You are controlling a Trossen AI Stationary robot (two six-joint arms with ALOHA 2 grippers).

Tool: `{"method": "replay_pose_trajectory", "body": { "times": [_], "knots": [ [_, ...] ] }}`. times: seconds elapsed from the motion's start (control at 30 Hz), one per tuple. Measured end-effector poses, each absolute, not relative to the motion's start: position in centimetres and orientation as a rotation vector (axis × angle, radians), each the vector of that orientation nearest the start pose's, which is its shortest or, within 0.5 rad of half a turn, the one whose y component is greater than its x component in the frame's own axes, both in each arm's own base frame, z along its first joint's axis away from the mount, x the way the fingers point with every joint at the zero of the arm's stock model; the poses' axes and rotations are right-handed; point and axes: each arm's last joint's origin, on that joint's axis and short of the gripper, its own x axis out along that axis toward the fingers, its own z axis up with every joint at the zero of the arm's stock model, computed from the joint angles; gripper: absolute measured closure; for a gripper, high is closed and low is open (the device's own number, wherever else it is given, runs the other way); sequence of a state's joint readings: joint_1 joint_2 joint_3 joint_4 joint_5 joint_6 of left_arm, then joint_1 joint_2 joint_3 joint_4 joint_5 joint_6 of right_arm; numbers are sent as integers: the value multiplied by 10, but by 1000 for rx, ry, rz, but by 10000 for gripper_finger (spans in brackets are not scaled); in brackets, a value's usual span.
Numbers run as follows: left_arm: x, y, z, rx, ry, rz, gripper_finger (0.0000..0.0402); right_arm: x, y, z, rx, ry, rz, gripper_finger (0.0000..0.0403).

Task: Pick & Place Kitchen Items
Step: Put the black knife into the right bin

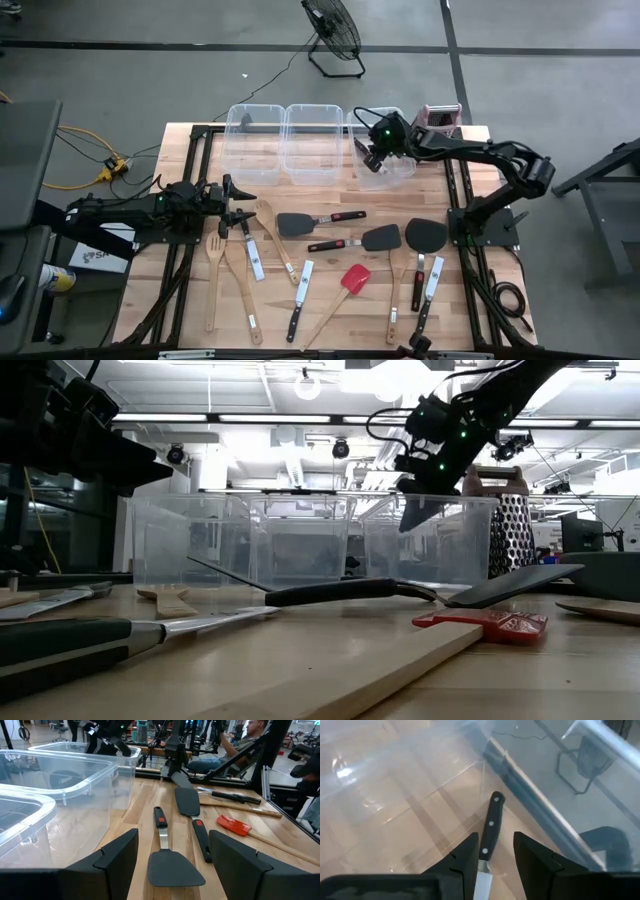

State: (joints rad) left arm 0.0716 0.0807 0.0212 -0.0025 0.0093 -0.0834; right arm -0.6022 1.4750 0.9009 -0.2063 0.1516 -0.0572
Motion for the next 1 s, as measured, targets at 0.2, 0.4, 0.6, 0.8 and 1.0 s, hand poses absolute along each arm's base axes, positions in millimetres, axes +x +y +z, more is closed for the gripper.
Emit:
{"method": "replay_pose_trajectory", "body": {
  "times": [0.2, 0.4, 0.6, 0.8, 1.0],
  "knots": [
    [101, 7, 164, -86, 59, 65, 162, 234, -167, 244, 131, 689, -721, 264],
    [101, 7, 164, -85, 59, 64, 162, 214, -143, 275, 315, 569, -763, 219],
    [101, 7, 164, -86, 60, 65, 162, 188, -101, 295, 407, 601, -627, 191],
    [101, 7, 164, -85, 59, 65, 162, 165, -61, 299, 548, 704, -536, 194],
    [101, 7, 164, -86, 59, 65, 162, 153, -27, 292, 786, 854, -505, 195]
  ]
}}
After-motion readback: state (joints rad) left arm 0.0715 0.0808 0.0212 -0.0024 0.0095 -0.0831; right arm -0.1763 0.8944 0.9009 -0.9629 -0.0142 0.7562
